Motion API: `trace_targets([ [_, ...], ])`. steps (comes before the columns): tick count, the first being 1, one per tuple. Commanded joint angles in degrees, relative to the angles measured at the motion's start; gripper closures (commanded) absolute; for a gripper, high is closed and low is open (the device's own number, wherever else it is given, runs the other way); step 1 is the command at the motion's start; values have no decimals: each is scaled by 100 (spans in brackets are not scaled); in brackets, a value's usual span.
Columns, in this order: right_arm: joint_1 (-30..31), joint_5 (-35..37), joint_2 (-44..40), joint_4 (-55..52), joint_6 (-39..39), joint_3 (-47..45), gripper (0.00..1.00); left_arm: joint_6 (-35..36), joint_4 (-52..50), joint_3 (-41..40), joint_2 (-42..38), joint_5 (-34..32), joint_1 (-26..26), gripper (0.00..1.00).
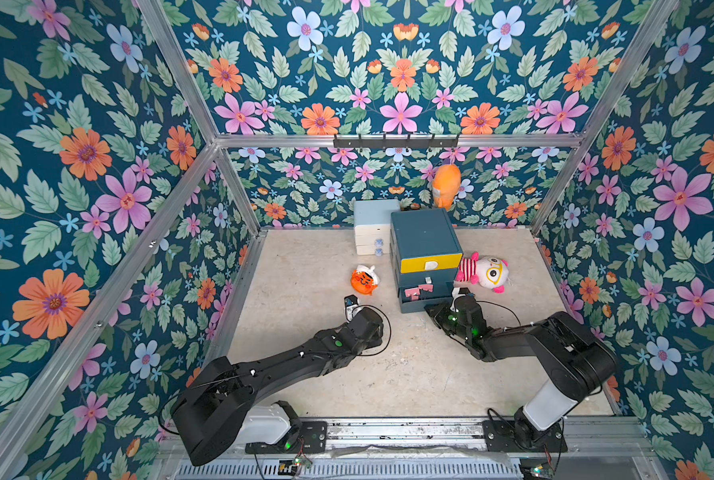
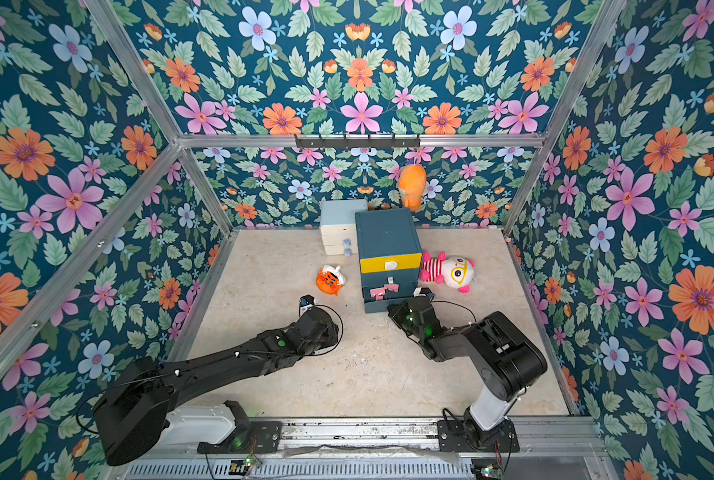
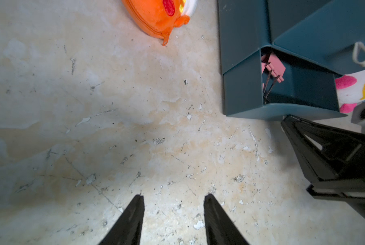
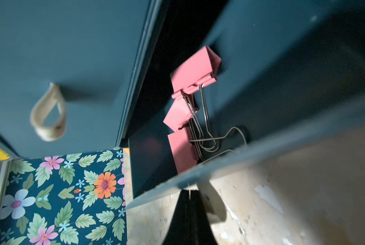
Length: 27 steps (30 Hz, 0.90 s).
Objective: Put the binder clips in the drawer according to color
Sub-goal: Close the drawer in the storage box.
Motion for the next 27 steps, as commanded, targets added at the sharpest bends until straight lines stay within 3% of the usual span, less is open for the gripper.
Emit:
trace_targets([
  [1,-3,257,230,590,-103,155,99,-61,117,-71,-60,-98,9,49],
  [12,-41,749,861,1032,-85,634,97,-132,208,-308,-243,-140,49,49],
  [23,-53,801,1167,931,55,964,95,-85,208,-329,-365,-180,106,48],
  [26,-45,920,979,960,49,769,91,-64,166,-313,-500,-255,119,42],
  [27,-31,1023,824,911,17,636,88,-57,106,-306,-591,-342,136,35],
])
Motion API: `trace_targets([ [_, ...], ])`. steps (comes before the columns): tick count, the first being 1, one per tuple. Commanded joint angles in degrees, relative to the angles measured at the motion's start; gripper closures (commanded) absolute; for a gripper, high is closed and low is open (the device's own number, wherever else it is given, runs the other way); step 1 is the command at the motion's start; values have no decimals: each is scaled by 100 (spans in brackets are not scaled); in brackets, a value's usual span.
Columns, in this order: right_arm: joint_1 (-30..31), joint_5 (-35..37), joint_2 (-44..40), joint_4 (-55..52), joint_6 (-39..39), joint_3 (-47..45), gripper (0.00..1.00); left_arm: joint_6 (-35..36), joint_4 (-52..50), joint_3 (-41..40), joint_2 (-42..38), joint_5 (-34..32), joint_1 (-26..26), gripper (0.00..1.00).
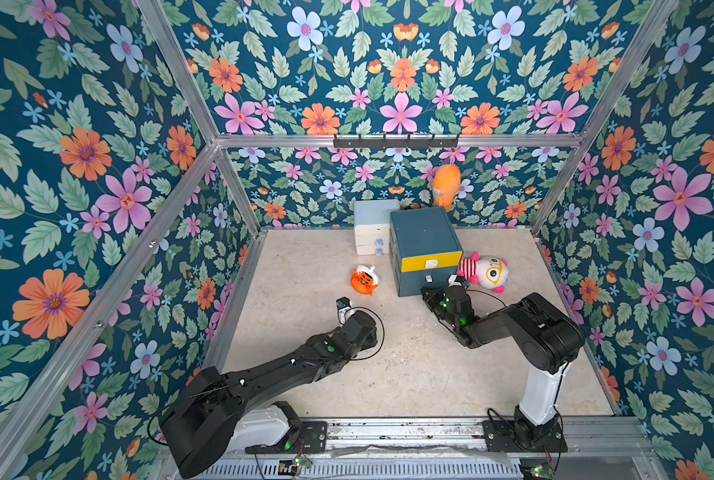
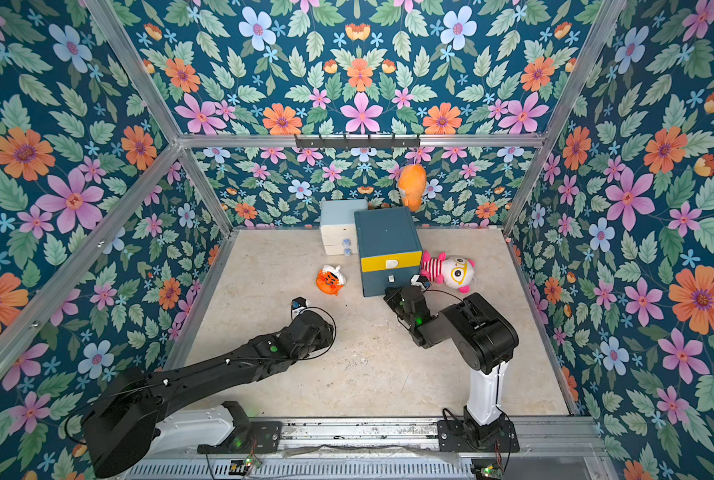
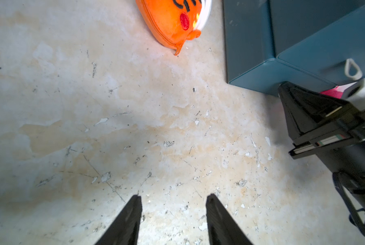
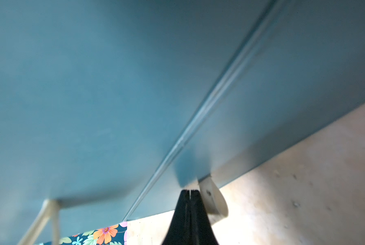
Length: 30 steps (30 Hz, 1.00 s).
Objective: Put the binder clips in the drawer according to color
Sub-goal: Close the drawer in the storage box, then reset both arms
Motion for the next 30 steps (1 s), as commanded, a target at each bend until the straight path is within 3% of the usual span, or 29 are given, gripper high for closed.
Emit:
trace_targets([
  [1,26,410,-415,-55,-68,-302,83,100,-99,42,-214,-311,34,26],
  [2,38,530,-638,-199,-129,-449,77,151,-139,59,-311,-403,45,17],
  [3,37,693,-956,-409,-231,-624,69,231,-199,88,-428,-522,73,1],
  [5,24,1020,-1820,-1054,-499,-938,49,435,-438,245,-641,-871,97,1],
  [7,-17,1362,-2892,-2275,-1051,-1055,1,769,-680,484,-830,-1338,98,1],
  [12,-112,2401,-5501,-4934,-2907,-833,1,1256,-1511,1345,-699,-2967,201,1],
  [14,-121,3312,-6232,-5807,-3413,-591,1,1068,-1879,1608,-455,-3543,542,1],
  [16,-234,4273,-6659,-6337,-3712,-459,1,1372,-1513,1499,-369,-3591,1137,1],
  [18,-565,4372,-6833,-6259,-4119,-549,1,2079,-526,1060,-498,-3221,1727,1],
  [20,-989,4282,-6879,-6207,-3967,-744,1,2883,874,413,-660,-2643,2253,1],
  [21,-1230,3982,-6892,-5900,-4155,-943,1,3384,1986,-89,-713,-2490,2413,1],
  [23,-1474,3694,-6832,-4500,-4685,-1681,1,3576,3336,-722,-590,-2639,2629,1],
  [28,-1507,3527,-5433,-2946,-5807,-1998,1,4856,3748,-426,748,-2063,3095,1],
  [30,-1507,3465,-4888,-2198,-6138,-2142,1,4896,3555,-195,988,-1931,3175,1],
])
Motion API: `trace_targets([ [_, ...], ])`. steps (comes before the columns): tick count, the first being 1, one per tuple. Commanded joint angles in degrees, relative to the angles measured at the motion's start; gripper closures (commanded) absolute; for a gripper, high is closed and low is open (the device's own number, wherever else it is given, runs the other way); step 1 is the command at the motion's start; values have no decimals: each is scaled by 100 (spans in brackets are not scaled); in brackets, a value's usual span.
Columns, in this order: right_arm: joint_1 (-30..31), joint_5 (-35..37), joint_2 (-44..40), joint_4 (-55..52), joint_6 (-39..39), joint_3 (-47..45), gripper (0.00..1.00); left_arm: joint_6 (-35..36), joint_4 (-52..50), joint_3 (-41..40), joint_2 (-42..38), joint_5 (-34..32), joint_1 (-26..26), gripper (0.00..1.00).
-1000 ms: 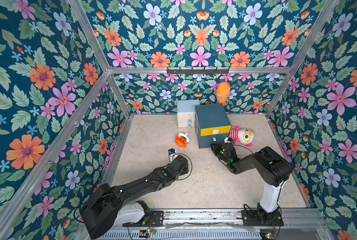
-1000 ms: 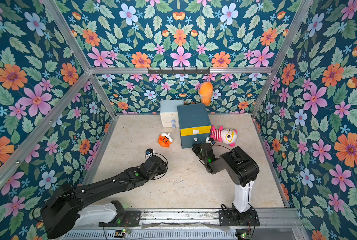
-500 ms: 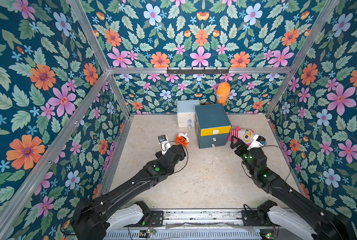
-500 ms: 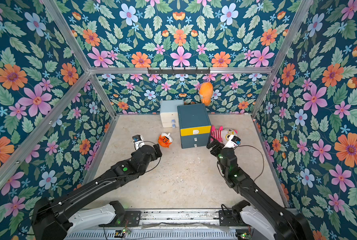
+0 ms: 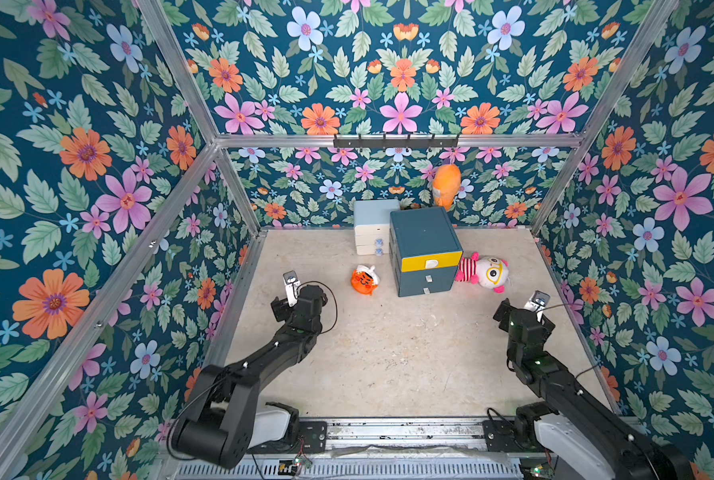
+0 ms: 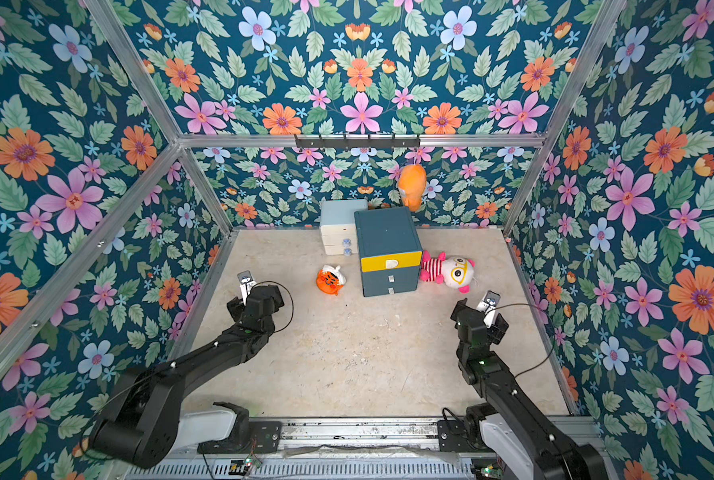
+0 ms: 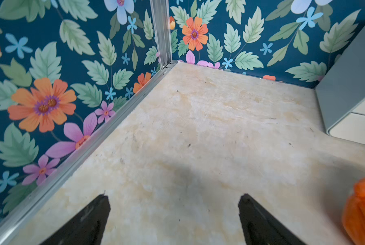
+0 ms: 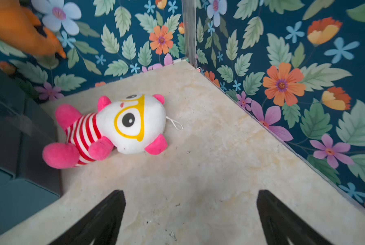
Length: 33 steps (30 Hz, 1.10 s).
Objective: Put the binder clips in the drawer according to color
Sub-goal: Reset both arms
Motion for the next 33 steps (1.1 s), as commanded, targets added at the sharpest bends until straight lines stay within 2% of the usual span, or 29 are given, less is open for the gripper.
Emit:
trace_targets([
  [1,-4,-78,728,1994,-984,-242,1,817,872,128,276,388,88,1],
  [7,-23,-82,1874,3641,-1376,-399,1,1401,2598,-364,525,437,370,1],
  [13,-302,-174,2444,4585,-1291,-525,1,1430,2861,-449,503,958,759,1],
  [15,-535,-440,2703,5039,-1180,-596,1,1536,3066,-576,450,1141,894,1],
  [18,-553,-546,2548,4374,-1071,-397,1,1618,3342,-840,356,1274,1137,1],
  [21,-691,-754,2599,4419,-1018,-397,1,1399,3648,-1166,140,1574,1332,1],
  [25,-1060,-1444,2609,4251,-753,-406,1,1332,3825,-1534,-43,1759,1381,1],
  [27,-1172,-1556,3029,4893,-710,-509,1,1148,4101,-1750,272,1722,1438,1],
  [28,-1180,-1560,3094,5109,-774,-517,1,1290,4730,-1932,417,1854,1454,1],
  [30,-1190,-1627,2776,4261,-604,-399,1,1297,4889,-1995,516,1962,1458,1],
  [32,-1217,-1600,3040,4835,-698,-451,1,1248,5075,-1941,801,1839,1478,1],
  [33,-1216,-1614,2987,4757,-693,-438,1,1255,5283,-1948,1024,1843,1483,1],
])
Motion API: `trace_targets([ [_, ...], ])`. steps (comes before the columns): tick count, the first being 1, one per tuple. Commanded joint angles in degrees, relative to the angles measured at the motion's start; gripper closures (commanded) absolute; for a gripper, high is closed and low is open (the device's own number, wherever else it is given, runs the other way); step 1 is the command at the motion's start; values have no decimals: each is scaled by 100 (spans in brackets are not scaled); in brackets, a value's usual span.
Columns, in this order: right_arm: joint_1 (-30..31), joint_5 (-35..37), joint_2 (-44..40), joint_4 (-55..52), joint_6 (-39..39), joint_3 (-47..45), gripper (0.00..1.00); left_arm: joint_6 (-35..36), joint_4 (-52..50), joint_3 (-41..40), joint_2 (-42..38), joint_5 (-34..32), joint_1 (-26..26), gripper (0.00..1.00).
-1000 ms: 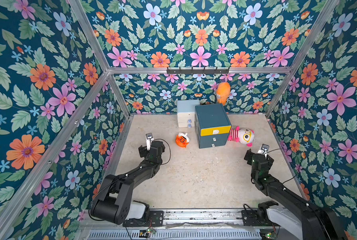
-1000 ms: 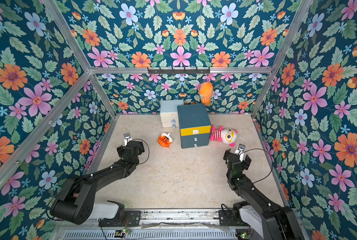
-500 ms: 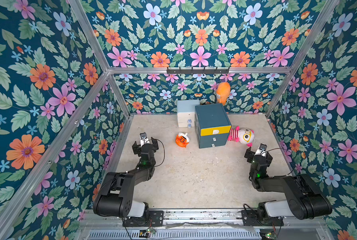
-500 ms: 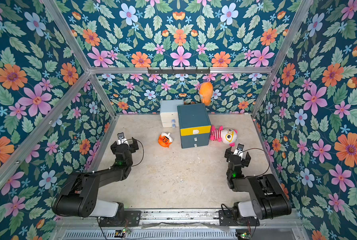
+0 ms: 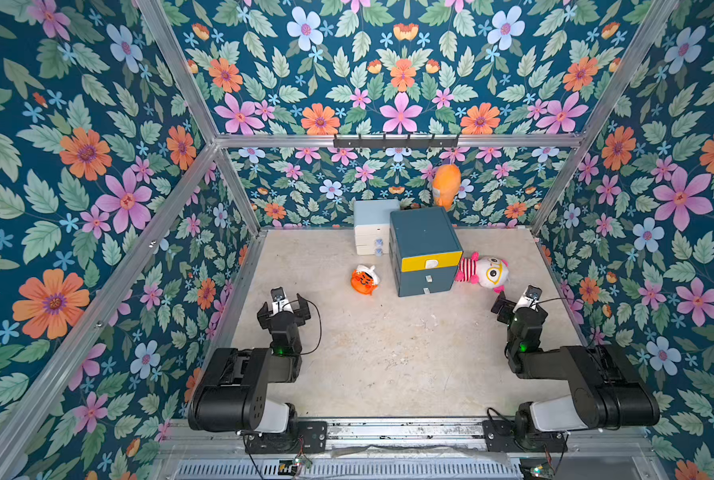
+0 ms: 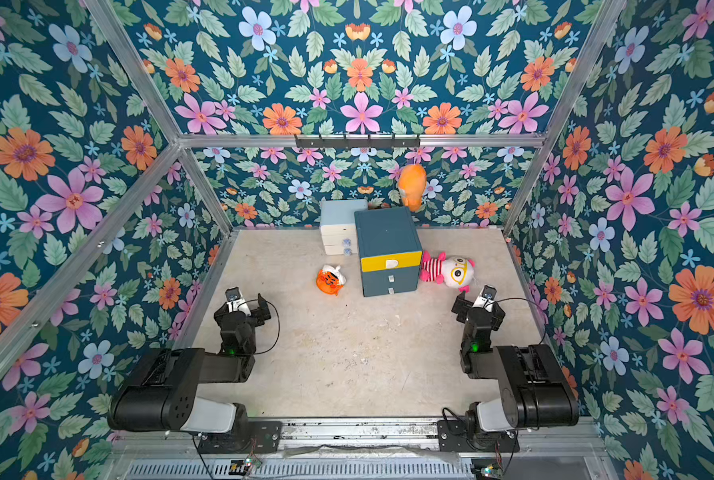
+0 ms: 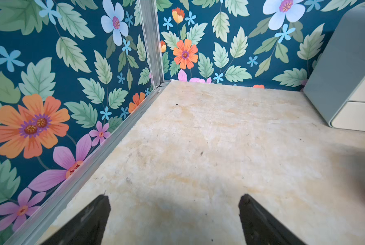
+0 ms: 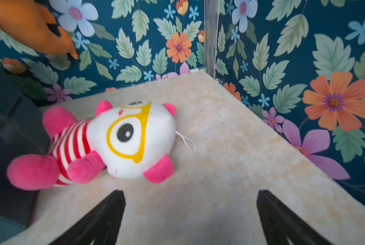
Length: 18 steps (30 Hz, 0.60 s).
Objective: Put the binder clips in the drawer according to color
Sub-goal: Reset both arms
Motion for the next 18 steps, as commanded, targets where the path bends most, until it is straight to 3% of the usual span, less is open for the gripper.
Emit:
trace_targets([
  [1,-12,-112,-95,-115,124,39,1,2,1079,21,559,206,27,1],
  [3,-11,-92,-48,-98,130,58,1,98,1315,157,893,228,31,1],
  [5,-12,-78,12,-54,86,97,1,-69,286,466,696,307,80,1],
  [11,-12,-28,-21,-662,137,344,1,-149,255,496,704,427,194,1],
  [18,-10,-38,-4,-600,127,335,1,-147,304,479,725,426,194,1],
])
